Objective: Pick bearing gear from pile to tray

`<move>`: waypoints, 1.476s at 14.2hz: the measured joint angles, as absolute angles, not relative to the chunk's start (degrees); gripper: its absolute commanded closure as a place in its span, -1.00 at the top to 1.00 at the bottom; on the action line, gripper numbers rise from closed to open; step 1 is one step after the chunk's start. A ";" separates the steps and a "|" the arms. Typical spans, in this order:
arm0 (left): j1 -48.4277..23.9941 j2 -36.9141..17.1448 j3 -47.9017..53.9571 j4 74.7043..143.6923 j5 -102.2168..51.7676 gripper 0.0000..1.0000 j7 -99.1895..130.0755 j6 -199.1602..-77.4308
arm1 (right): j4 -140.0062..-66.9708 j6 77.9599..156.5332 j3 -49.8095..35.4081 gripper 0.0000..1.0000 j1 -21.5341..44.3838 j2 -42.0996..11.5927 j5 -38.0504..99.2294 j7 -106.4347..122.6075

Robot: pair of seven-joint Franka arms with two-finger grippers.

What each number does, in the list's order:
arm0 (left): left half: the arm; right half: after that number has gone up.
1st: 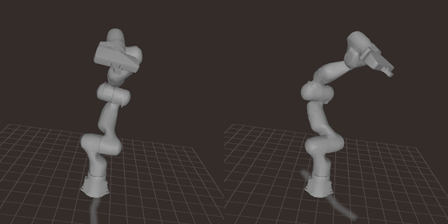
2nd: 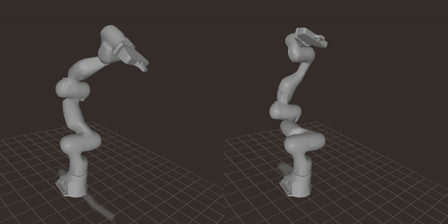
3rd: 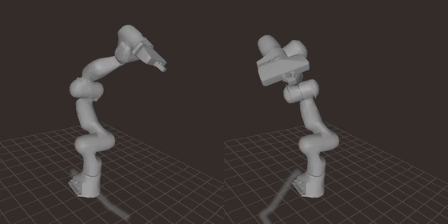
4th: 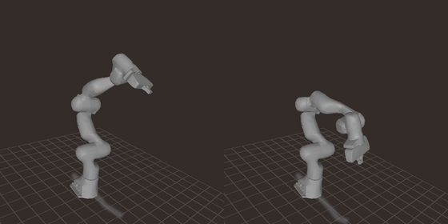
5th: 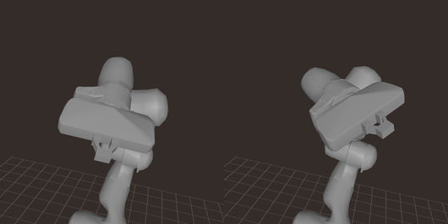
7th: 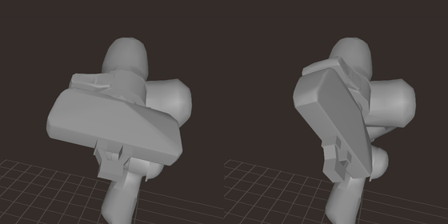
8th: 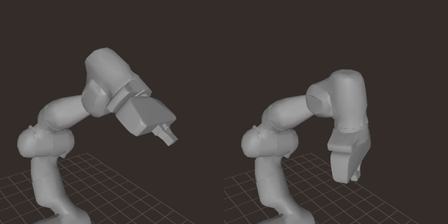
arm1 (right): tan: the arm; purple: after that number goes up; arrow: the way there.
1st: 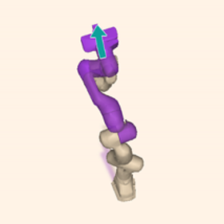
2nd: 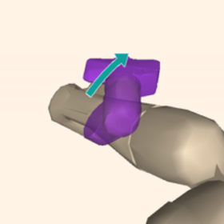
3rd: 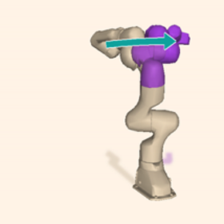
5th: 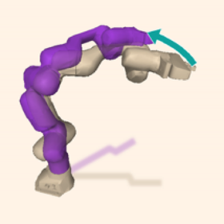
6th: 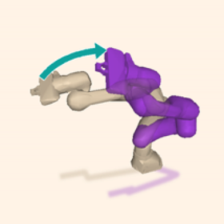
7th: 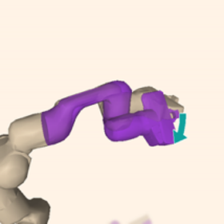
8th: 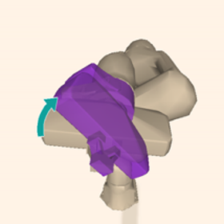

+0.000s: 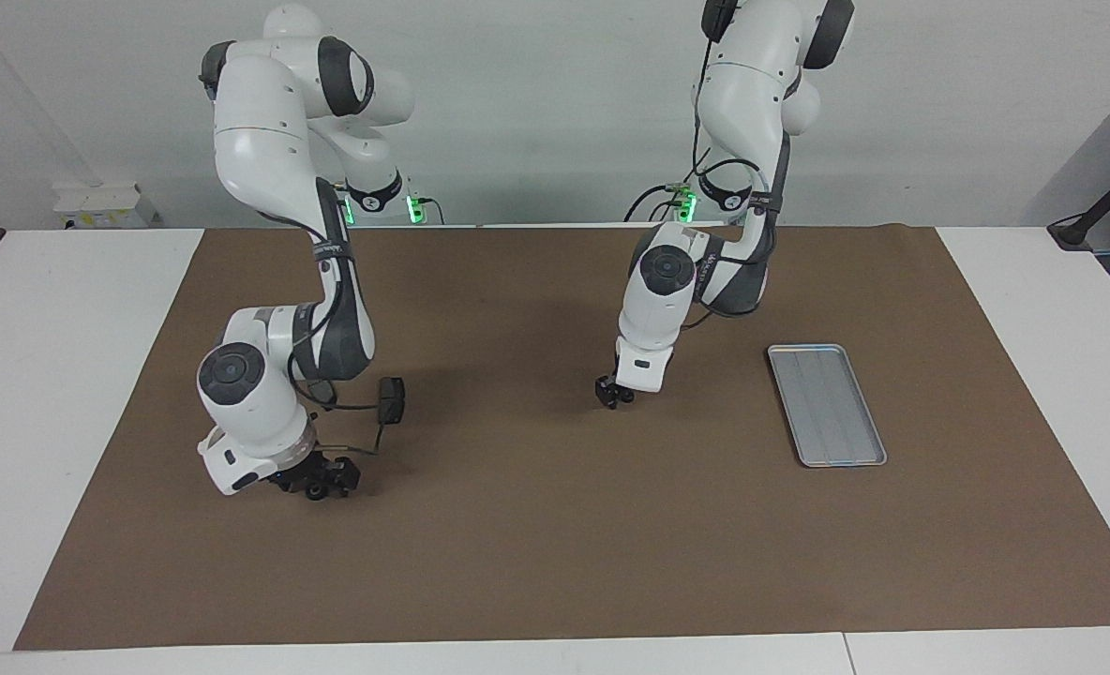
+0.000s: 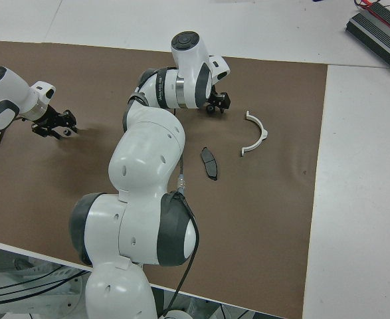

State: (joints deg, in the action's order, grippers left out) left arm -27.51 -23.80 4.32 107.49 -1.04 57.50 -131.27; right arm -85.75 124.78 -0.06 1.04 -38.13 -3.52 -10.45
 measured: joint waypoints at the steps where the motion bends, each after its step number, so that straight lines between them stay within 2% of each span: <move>1: -27.50 -23.50 4.19 107.54 -1.03 -0.92 57.50 -131.11 | -85.87 124.80 -0.06 0.98 1.03 -38.15 -3.51 -10.65; 2: -27.50 -23.29 4.08 107.55 -1.03 -1.00 57.50 -131.11 | -85.94 124.80 -0.06 0.97 1.03 -38.15 -3.51 -10.81; 5: -27.40 -23.15 3.78 106.11 -1.03 -1.00 57.50 -129.19 | -85.96 124.80 -0.05 0.88 1.01 -38.15 -3.51 -10.95; 8: -26.30 -22.13 3.12 103.90 -0.91 -1.00 56.35 -125.08 | -85.93 124.79 -0.06 0.50 0.91 -38.10 -3.47 -10.98; 10: -22.70 -18.45 2.93 103.85 -0.82 -1.00 49.46 -119.25 | -85.86 124.79 -0.14 -0.03 0.49 -38.00 -3.42 -10.98; 12: -16.27 -13.29 2.73 104.86 -0.69 -1.00 37.70 -113.31 | -85.79 124.76 -0.13 -0.72 0.21 -37.70 -3.42 -10.98; 13: -12.27 -11.12 2.65 105.79 -0.69 -1.00 30.59 -111.73 | -85.79 124.75 -0.16 -1.00 0.16 -37.54 -3.37 -10.98; 17: -0.35 -8.86 2.49 110.76 -0.75 -1.00 9.30 -114.36 | -85.80 124.56 -0.25 -1.00 0.15 -37.42 -3.29 -10.99; 21: 1.99 -9.00 2.59 118.74 -0.75 -1.00 1.96 -124.16 | -85.02 121.21 -0.25 -1.00 0.16 -37.34 -3.47 -10.98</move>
State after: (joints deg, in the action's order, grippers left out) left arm 1.99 -9.00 2.59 118.74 -0.75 1.96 -124.16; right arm -85.02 121.21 -0.25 0.16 -37.34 -3.47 -10.98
